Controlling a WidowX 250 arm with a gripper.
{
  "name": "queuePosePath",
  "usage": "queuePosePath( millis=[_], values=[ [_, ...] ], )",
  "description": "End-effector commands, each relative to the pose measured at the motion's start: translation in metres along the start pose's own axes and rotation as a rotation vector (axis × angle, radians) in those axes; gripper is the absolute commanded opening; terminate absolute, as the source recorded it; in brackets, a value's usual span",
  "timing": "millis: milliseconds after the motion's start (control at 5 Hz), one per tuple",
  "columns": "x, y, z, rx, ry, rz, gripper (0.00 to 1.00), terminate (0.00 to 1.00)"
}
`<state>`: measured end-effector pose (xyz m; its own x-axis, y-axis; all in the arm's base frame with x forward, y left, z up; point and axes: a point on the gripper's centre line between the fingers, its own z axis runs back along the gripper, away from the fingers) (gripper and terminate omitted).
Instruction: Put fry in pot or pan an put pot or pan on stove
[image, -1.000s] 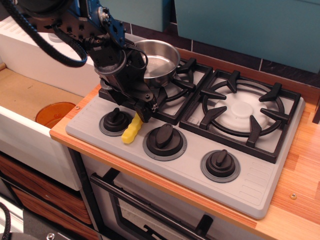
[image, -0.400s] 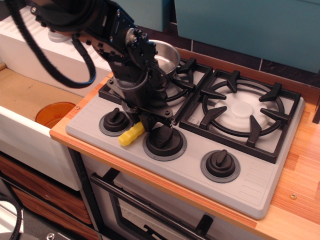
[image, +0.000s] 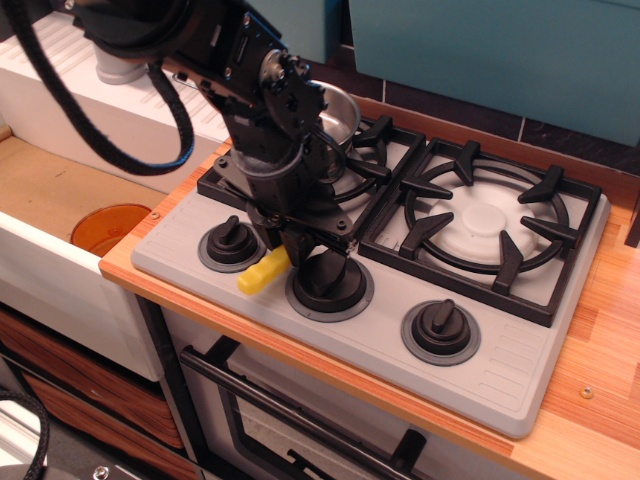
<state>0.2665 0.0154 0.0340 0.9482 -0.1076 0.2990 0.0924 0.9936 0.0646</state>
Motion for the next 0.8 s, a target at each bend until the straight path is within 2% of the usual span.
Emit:
queuePosePath(
  millis=[0,600],
  values=[
    [0.029,0.013,0.038,-0.015,-0.014,-0.010,0.00,0.00],
    [0.075,0.056,0.057,-0.058,0.054,-0.023,0.00,0.00]
  ],
)
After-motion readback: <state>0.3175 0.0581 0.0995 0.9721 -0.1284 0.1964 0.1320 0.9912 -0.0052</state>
